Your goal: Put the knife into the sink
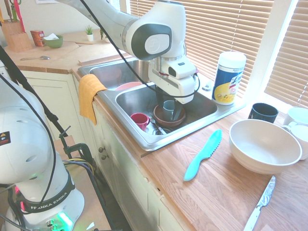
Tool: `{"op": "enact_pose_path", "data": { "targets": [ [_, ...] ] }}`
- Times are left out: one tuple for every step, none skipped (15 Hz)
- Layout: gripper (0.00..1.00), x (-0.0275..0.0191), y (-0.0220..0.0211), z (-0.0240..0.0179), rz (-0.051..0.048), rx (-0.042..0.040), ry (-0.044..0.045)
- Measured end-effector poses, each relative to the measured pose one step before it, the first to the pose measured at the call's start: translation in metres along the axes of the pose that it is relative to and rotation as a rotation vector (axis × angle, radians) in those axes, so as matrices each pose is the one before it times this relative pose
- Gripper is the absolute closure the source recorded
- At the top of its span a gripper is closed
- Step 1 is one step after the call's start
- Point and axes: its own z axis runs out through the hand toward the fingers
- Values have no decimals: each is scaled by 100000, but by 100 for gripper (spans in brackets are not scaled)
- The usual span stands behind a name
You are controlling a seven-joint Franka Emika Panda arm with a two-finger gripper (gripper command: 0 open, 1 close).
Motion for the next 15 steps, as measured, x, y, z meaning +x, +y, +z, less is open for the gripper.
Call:
{"op": "enact_pose_path", "data": {
  "targets": [
    [0,7,-9,121,104,-205,-220],
    [0,25,-32,122,23,-192,-215],
    [0,98,-104,-151,-909,134,153],
    [0,281,-70,-388,-1603,176,111],
    [0,577,215,-455,-2197,13,-346],
    [0,838,628,-367,-3230,-37,-753],
    [0,893,1031,-216,-4766,-526,-1606],
    [0,784,1291,-52,-5811,-844,-1849],
    [0,634,1268,25,-5832,-1145,-614],
    [0,538,1291,52,-5927,-1698,121],
    [0,449,1419,68,-5986,-1518,131],
    [0,302,1530,164,-6321,-1195,-129],
    [0,140,1289,191,-5761,-910,-251],
    [0,35,1155,217,-3454,-663,-334],
    [0,37,905,246,-1277,-622,-230]
  ]
}}
